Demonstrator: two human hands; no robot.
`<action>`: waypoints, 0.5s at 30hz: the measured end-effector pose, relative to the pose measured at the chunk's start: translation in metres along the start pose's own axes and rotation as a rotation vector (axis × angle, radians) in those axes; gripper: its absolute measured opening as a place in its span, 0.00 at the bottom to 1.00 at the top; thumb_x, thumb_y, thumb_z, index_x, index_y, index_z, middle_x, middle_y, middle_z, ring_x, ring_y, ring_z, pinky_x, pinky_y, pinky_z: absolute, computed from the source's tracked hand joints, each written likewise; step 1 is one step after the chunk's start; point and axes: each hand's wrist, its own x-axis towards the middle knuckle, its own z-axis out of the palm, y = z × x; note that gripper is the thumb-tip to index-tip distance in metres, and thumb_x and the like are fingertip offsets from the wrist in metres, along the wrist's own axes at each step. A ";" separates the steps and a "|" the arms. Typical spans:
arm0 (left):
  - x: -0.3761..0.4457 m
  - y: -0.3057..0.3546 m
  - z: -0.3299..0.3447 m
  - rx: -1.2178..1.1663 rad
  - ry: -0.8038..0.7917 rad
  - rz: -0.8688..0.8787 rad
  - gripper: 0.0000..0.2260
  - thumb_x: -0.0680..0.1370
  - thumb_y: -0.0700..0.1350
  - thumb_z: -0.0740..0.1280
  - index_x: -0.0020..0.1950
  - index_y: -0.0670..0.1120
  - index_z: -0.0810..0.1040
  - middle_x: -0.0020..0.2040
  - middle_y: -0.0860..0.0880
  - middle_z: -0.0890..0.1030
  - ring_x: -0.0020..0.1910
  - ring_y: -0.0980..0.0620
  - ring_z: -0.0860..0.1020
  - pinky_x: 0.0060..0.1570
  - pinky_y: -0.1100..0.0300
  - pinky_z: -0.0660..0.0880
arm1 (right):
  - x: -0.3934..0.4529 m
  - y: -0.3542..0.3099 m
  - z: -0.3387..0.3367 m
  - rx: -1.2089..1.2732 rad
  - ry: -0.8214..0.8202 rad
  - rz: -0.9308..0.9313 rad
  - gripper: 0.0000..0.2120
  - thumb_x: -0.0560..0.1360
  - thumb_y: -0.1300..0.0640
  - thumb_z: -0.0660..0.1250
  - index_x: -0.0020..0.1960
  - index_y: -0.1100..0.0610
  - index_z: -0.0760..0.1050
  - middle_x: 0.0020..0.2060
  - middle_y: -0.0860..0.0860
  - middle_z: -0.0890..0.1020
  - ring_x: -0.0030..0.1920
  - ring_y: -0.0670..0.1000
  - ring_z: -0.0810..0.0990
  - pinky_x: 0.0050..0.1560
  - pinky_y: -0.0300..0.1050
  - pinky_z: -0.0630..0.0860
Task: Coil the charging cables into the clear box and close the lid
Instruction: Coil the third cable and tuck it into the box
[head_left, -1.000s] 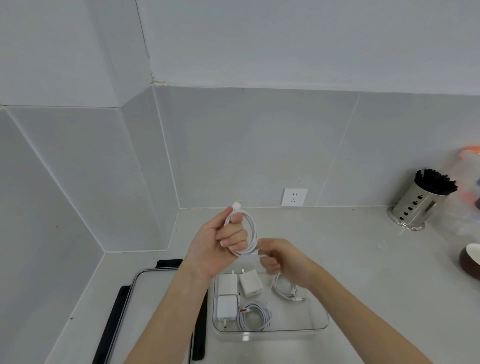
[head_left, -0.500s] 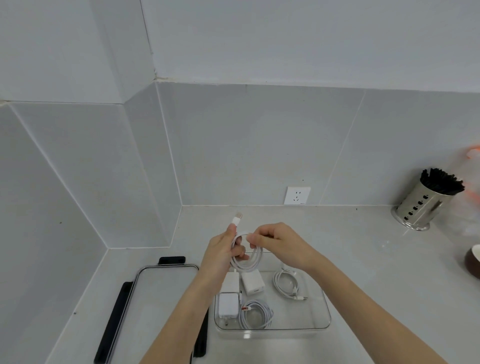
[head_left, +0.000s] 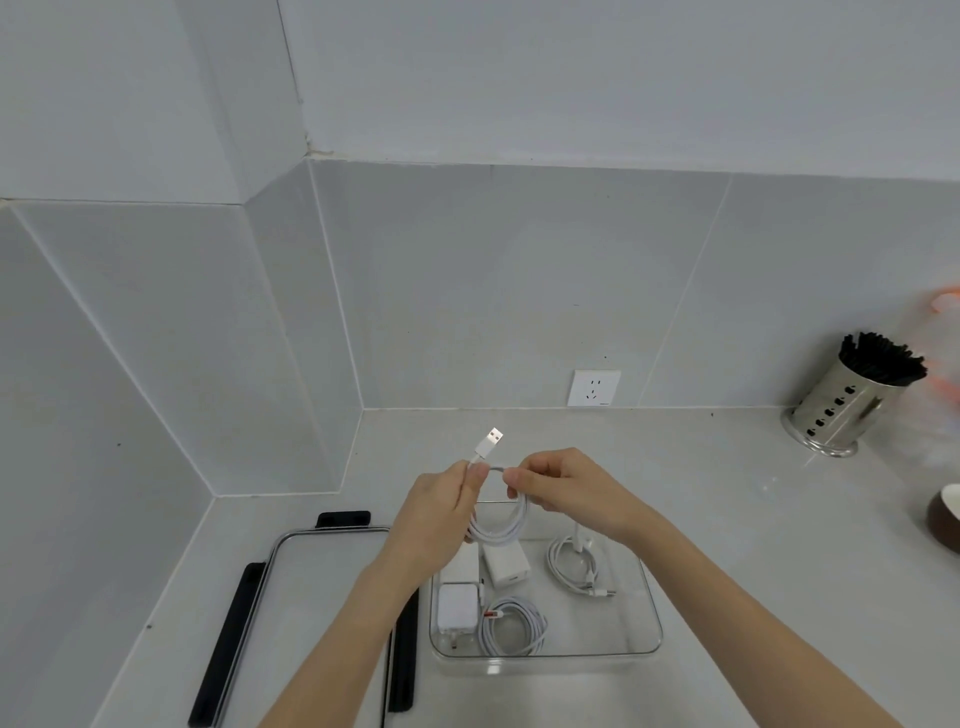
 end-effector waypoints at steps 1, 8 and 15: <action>0.000 0.001 -0.002 -0.015 0.036 -0.005 0.18 0.81 0.49 0.54 0.31 0.48 0.65 0.27 0.49 0.68 0.21 0.58 0.70 0.25 0.68 0.68 | -0.001 0.000 -0.005 0.020 -0.036 0.038 0.10 0.75 0.50 0.64 0.43 0.56 0.78 0.25 0.47 0.70 0.26 0.45 0.64 0.30 0.33 0.64; 0.005 -0.009 -0.011 -0.099 0.175 -0.084 0.19 0.81 0.49 0.54 0.30 0.46 0.61 0.27 0.49 0.63 0.27 0.49 0.62 0.31 0.52 0.64 | -0.013 0.019 -0.048 0.545 -0.279 0.242 0.11 0.69 0.69 0.61 0.40 0.59 0.80 0.25 0.57 0.74 0.16 0.46 0.66 0.17 0.35 0.68; 0.003 -0.011 0.001 -0.165 0.203 -0.160 0.20 0.81 0.48 0.54 0.30 0.44 0.61 0.27 0.48 0.64 0.25 0.50 0.63 0.27 0.56 0.64 | -0.012 0.035 -0.033 0.915 -0.202 -0.022 0.20 0.52 0.55 0.82 0.43 0.57 0.84 0.36 0.54 0.86 0.39 0.51 0.85 0.40 0.45 0.81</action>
